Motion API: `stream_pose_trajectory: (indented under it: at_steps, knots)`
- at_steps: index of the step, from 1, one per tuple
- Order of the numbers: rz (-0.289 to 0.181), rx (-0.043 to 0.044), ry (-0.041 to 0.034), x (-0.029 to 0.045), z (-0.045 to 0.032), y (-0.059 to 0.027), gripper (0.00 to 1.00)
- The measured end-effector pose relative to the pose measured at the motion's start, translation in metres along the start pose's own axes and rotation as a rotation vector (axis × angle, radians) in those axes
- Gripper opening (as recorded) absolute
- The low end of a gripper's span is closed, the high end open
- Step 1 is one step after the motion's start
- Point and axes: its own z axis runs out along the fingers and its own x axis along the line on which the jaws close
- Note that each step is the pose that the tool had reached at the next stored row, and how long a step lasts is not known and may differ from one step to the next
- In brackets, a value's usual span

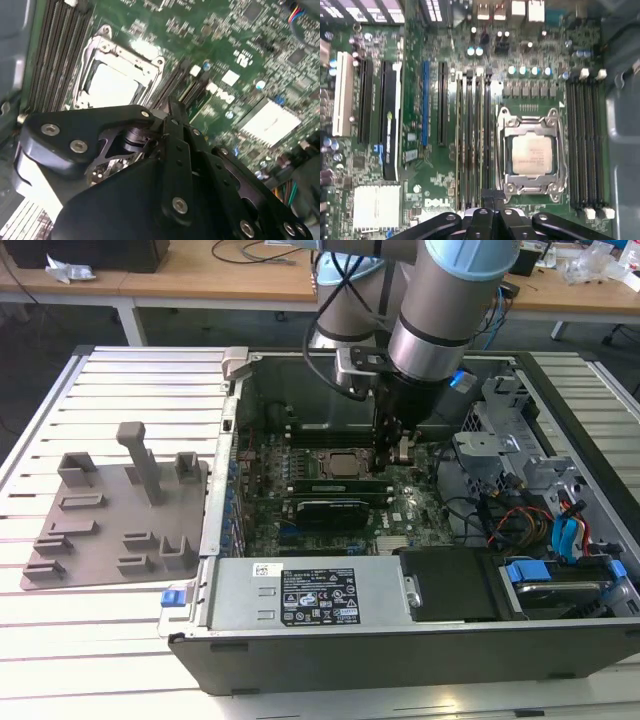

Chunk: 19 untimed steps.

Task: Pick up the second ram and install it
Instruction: 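Press down the second ram until it locks into place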

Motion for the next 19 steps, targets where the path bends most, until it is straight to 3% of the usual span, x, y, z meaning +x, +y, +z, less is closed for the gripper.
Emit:
stream_pose_trajectory:
  at_steps: [3,7,8,9,11,13,14,17,18,19]
  knots:
    - [0.0,-0.0002,0.0011,0.0009,0.0104,-0.0061,0.1]
    - [0.0,-0.0004,0.0017,0.0017,0.0188,-0.0071,0.1]
    - [0.0,0.0,0.0006,0.0014,0.0177,-0.007,0.1]
    - [0.0,0.0004,0.001,0.0011,0.0102,-0.006,0.1]
    - [0.0,0.0071,0.001,0.0008,0.005,-0.0019,0.1]
    - [-0.001,0.0189,0.0011,0.0019,0.0057,0.0092,0.1]
    - [-0.001,0.0227,0.0012,0.0044,0.0067,0.02,0.1]
    - [-0.001,0.0247,0.0011,0.0055,0.0092,0.035,0.1]
    - [-0.001,0.0254,0.0013,0.0057,0.0107,0.0434,0.1]
    - [-0.001,0.0269,0.0013,0.0059,0.0139,0.0589,0.1]
